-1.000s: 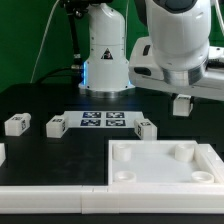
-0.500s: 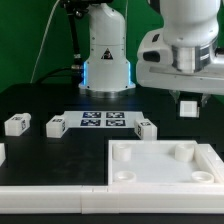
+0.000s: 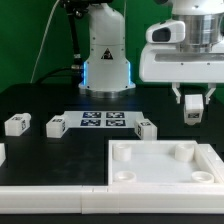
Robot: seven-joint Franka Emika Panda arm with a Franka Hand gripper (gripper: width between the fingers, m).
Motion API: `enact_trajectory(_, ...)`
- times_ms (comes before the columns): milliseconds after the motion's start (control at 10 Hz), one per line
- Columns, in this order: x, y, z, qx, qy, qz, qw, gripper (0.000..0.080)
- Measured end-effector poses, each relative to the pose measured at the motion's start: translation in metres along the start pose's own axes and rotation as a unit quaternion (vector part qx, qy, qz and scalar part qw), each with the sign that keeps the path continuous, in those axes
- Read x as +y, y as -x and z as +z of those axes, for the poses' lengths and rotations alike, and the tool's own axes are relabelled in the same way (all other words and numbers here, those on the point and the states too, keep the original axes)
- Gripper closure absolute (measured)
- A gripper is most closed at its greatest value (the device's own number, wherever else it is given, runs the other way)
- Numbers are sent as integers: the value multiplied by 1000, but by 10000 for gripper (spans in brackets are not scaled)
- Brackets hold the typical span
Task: Assemble one leg
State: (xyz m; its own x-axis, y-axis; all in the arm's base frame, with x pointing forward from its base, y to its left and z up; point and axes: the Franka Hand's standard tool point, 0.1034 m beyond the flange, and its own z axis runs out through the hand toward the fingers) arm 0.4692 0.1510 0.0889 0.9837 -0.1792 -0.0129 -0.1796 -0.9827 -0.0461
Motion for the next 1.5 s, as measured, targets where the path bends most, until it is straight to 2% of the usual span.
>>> enact_trajectory(100,0,-4,-2,24,10,-39,999,516)
enact_trajectory(200,-3,-8,-4,43,1,-40,998,516)
enact_trajectory(300,-12,-6,-4,80,-22,-35,996,516)
enact_trajectory(400,-10,-2,-1,70,-18,-40,997,516)
enact_trajectory(600,-10,-5,-2,72,-19,-50,996,515)
enact_trajectory(900,-1,-44,-21,89,-10,-121,989,515)
enact_trajectory(1200,-6,-89,-28,96,-4,-182,979,515)
enact_trajectory(1500,-7,-89,-27,101,-6,-183,978,515)
